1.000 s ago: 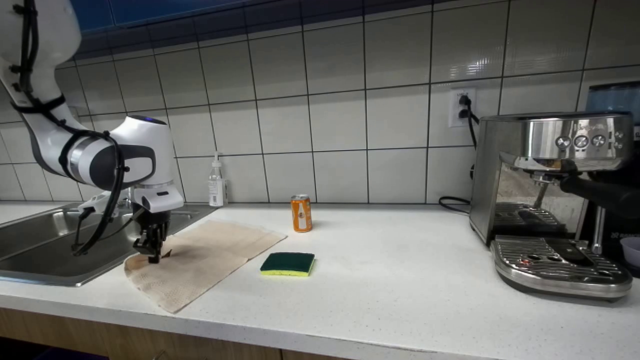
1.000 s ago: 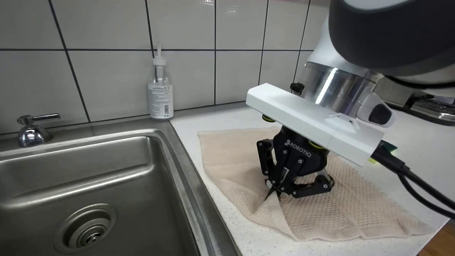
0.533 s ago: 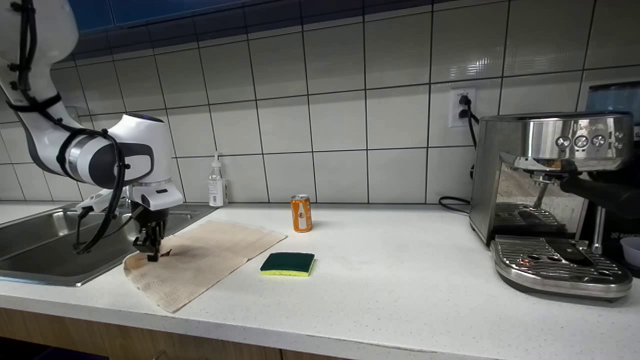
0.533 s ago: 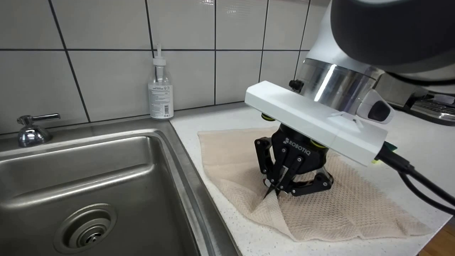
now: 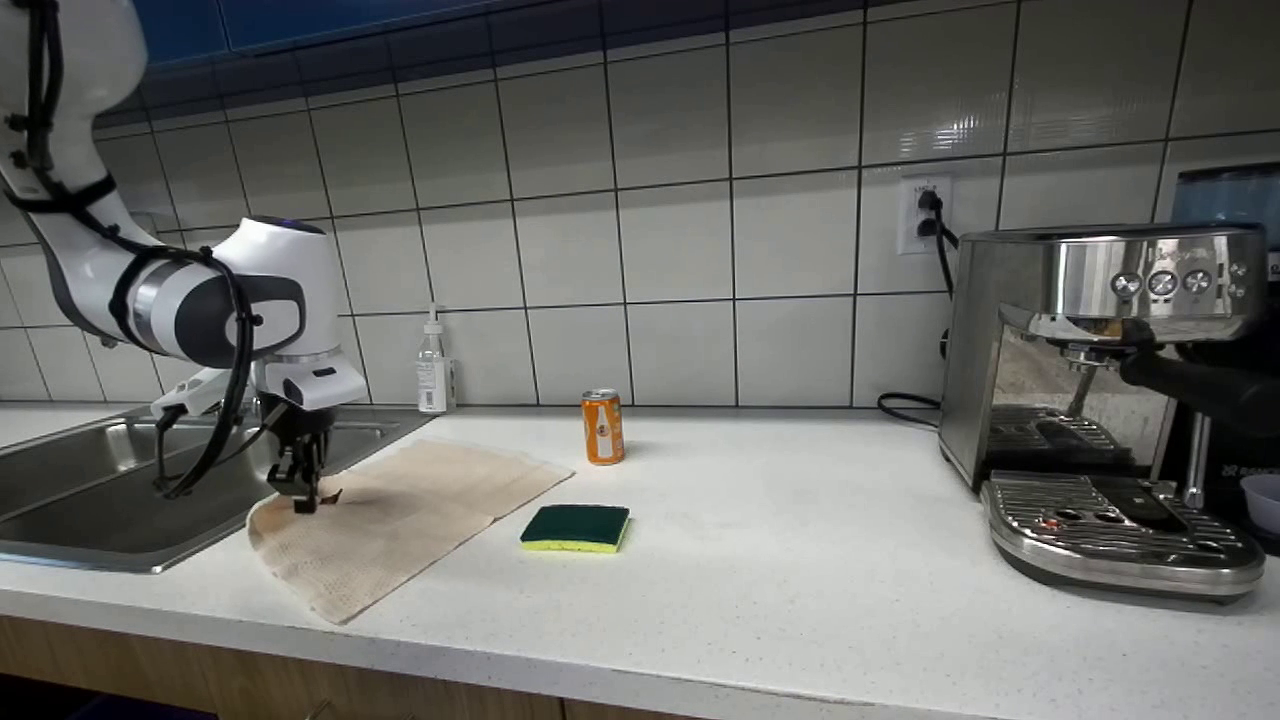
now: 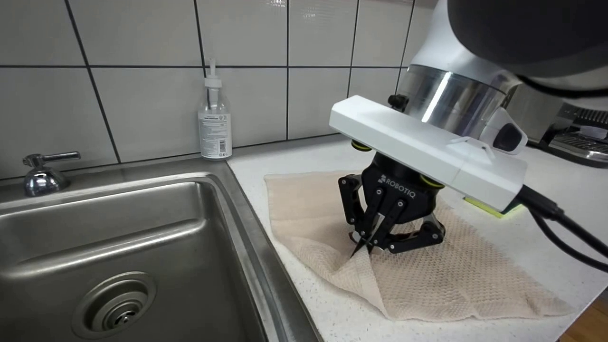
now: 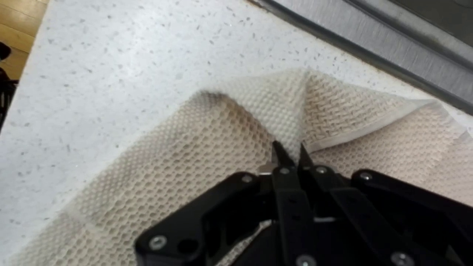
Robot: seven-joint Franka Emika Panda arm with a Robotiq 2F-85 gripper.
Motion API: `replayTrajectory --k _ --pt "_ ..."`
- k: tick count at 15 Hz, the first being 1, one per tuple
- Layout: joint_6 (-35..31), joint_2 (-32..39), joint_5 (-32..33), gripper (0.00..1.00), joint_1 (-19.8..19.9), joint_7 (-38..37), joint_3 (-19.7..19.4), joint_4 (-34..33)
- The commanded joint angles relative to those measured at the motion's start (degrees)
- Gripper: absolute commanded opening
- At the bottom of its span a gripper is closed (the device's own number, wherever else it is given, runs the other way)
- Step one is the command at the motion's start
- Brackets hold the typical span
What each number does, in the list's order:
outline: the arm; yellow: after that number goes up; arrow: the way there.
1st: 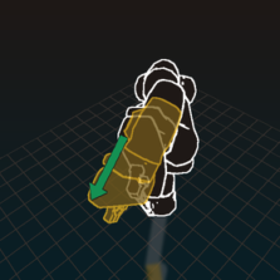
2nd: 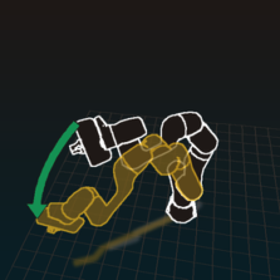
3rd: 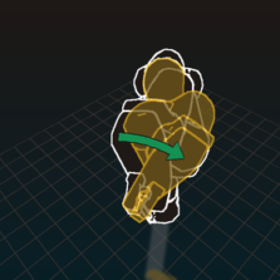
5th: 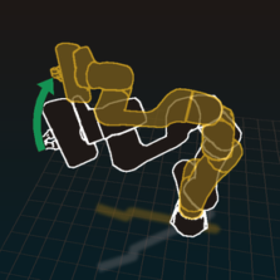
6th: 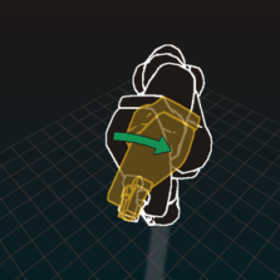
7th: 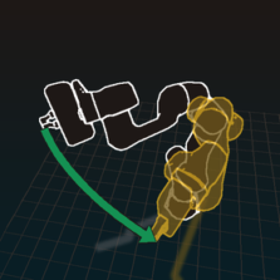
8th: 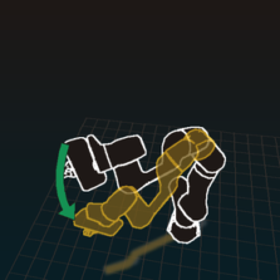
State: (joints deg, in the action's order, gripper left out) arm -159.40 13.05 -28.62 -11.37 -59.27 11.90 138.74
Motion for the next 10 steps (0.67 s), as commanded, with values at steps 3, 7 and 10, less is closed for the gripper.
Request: replayTrajectory --k 3,7,10 --pt "2.54 -1.74 1.81 0.01 -0.12 1.07 -0.70 0.64" --pt "3.24 -1.80 3.06 0.38 -0.17 0.82 -0.94 0.67" --pt "3.54 -1.71 3.71 0.59 -0.18 0.66 -1.23 0.60"
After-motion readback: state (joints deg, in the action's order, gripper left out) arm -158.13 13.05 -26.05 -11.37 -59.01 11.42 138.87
